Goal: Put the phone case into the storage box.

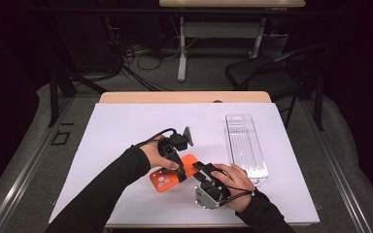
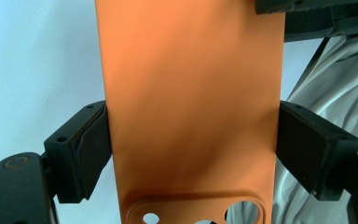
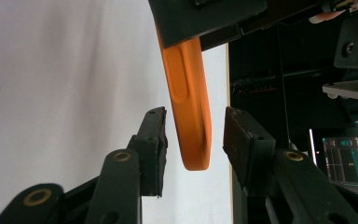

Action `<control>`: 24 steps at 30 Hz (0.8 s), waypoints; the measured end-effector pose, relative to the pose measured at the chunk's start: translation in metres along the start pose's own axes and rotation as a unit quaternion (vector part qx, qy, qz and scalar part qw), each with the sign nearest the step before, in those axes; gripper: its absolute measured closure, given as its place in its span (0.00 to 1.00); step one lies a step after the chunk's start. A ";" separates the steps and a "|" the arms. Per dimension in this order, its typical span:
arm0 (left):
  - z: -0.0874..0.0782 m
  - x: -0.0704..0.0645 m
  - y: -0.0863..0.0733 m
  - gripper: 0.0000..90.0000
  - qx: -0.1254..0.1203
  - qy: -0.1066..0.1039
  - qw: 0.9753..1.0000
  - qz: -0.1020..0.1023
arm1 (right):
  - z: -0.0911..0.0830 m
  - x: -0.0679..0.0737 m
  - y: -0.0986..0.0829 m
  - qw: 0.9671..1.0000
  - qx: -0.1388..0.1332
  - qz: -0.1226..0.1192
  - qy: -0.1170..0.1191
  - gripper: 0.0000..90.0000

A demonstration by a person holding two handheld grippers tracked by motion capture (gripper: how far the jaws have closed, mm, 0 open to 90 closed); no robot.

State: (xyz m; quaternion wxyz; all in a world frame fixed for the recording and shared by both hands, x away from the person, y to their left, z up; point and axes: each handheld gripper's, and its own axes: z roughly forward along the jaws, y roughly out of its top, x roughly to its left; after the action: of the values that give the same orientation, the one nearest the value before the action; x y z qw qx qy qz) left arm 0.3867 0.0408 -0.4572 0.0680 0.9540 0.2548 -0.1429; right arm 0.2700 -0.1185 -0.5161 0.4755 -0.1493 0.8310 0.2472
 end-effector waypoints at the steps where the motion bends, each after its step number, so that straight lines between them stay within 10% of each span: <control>1: 0.000 0.000 0.000 0.18 -0.001 0.000 1.000 0.000 | 0.000 0.000 0.000 1.000 0.001 -0.003 -0.002 0.67; 24: 0.000 0.000 0.000 0.18 -0.003 -0.017 1.000 -0.002 | 0.005 0.007 0.000 0.996 0.013 -0.076 -0.037 0.74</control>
State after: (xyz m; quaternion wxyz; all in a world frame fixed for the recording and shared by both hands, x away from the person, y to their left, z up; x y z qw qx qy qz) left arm 0.3871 0.0405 -0.4576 0.0747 0.9507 0.2559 -0.1587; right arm 0.2701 -0.1155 -0.5241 0.5257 -0.1967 0.8019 0.2045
